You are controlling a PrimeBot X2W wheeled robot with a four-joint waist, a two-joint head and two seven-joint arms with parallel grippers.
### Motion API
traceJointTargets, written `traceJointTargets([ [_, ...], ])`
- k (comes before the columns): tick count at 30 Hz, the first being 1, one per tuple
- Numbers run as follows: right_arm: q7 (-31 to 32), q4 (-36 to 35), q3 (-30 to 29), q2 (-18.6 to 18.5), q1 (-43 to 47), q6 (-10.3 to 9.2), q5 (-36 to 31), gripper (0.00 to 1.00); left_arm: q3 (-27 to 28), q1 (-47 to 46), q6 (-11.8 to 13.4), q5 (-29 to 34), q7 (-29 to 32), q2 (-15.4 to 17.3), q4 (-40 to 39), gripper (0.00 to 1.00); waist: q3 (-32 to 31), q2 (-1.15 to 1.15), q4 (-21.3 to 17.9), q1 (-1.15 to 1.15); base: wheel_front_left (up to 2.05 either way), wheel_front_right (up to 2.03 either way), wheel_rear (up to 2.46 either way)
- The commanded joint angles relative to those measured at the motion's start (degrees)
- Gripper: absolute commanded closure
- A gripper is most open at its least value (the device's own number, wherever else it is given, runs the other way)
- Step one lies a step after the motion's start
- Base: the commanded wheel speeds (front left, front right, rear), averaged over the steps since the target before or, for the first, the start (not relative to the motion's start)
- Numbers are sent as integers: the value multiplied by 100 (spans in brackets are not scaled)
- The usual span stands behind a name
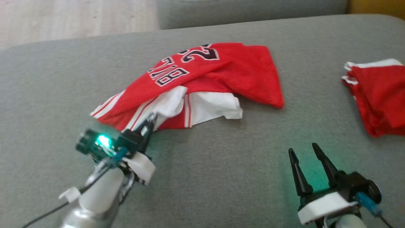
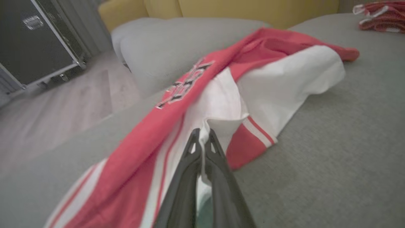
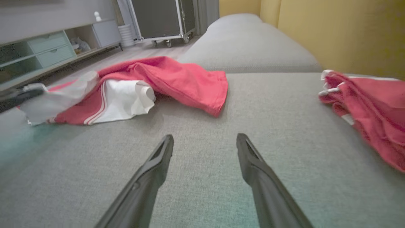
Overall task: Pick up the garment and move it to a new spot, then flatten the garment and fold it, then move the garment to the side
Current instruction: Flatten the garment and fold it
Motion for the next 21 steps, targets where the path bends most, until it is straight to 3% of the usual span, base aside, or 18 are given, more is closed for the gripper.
traceJointTargets([
  [1,-22,64,153,-112,-373,-5,-9,0,224,-213,101,74,-63,302,-415,100,-36,0,197,0,0,0,0],
  [10,-22,1794,-41,-312,-1622,-5,-509,0,458,-422,302,163,265,1073,-1996,100,78,0,624,0,0,0,0],
  [21,-22,3105,-2,-406,-2821,-5,-1280,0,522,-424,352,78,520,1314,-2856,100,395,0,774,0,0,0,0],
])
